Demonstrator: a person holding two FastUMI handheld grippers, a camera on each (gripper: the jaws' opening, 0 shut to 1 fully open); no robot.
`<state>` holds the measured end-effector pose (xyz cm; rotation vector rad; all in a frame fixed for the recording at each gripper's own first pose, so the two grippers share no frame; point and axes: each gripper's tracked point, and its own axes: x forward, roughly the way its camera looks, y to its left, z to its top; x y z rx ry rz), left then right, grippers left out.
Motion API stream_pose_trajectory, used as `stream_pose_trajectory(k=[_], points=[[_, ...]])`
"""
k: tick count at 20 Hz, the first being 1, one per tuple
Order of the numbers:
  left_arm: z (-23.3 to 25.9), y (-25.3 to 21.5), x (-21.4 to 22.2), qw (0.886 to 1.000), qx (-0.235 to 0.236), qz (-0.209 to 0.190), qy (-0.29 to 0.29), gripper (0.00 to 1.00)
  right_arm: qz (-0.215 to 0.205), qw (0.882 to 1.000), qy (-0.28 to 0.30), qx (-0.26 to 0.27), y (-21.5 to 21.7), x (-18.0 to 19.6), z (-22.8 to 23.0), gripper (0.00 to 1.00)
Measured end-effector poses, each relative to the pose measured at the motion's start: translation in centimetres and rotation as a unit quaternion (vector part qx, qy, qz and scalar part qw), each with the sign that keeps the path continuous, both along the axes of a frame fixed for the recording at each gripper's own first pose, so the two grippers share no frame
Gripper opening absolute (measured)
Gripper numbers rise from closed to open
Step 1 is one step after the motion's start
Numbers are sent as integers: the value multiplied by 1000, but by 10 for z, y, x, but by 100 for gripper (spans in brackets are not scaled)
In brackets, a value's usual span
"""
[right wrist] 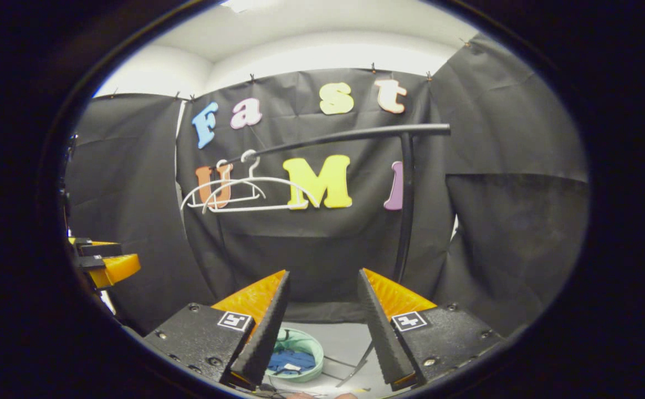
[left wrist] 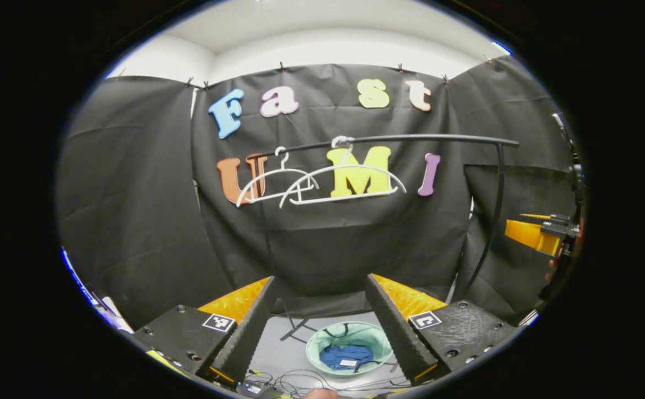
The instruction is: Grasp the clothes on the hanger with both hands and then place them into the laundry hamper below.
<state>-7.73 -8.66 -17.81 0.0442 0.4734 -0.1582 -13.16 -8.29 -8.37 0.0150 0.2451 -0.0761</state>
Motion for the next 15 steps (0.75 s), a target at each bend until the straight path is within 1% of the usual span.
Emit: stream_pose_trajectory(k=[2, 5, 6, 11, 14, 15], points=[[27, 10, -3, 999, 1, 9, -36, 98, 8, 999, -31, -12, 4, -3, 21, 80], [64, 18, -4, 995, -10, 11, -95, 98, 14, 997, -70, -14, 8, -12, 45, 80], [73, 22, -2, 994, -14, 12, -111, 98, 13, 997, -81, -16, 9, -15, 53, 79], [113, 56, 2, 983, -38, 26, -178, 99, -12, 992, -123, -26, 12, -31, 79, 80], [133, 74, 1, 977, -41, 32, -205, 99, -13, 988, -149, -32, 22, -43, 95, 80], [139, 77, 0, 975, -38, 30, -217, 99, -14, 987, -158, -34, 24, -47, 99, 77]])
